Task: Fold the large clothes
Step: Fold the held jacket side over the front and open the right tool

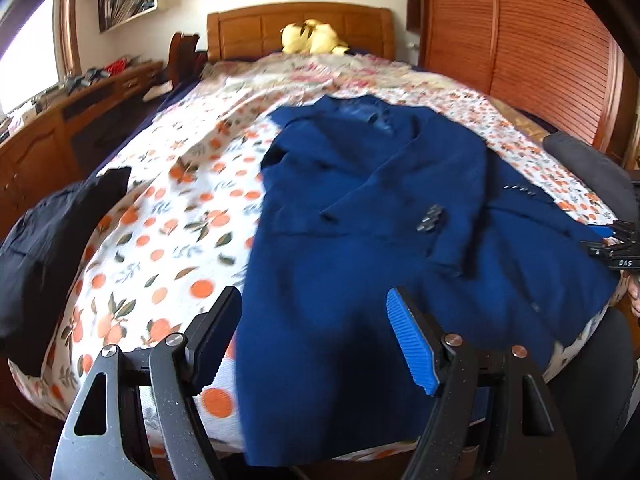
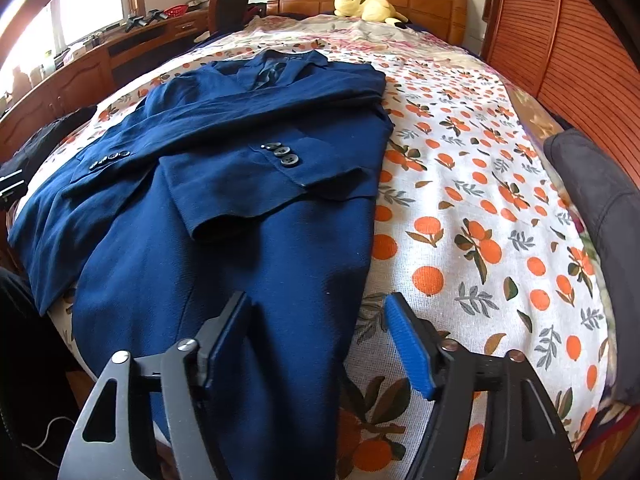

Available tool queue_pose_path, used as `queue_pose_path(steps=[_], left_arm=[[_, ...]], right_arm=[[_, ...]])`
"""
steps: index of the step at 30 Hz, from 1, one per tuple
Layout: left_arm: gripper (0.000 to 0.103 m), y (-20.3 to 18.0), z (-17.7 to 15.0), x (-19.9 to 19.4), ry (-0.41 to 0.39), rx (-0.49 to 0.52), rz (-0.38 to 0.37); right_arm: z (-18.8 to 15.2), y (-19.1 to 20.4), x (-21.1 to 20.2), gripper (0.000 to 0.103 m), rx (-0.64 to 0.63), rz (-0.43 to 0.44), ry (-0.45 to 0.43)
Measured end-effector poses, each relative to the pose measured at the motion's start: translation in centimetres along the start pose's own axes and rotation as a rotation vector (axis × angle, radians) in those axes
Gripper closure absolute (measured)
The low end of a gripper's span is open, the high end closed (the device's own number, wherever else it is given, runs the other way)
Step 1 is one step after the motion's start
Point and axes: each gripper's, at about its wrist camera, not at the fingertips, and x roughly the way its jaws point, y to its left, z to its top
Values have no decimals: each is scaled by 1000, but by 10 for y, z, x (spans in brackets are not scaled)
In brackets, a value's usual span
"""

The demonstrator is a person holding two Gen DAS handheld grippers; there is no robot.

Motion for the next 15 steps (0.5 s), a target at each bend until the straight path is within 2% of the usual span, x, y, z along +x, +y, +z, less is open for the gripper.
queue_pose_path(steps=[4,8,15], left_arm=[[27,15,-10,9,42,1,18],[38,27,-23,15,83,-7,-6],[40,31,-33,11,93,-15,-20]], right_arm=[[-2,-4,4,27,14,11,-2],[-4,-4,5,27,16,17,-10],[-10,-3,6,27,20,49,-14]])
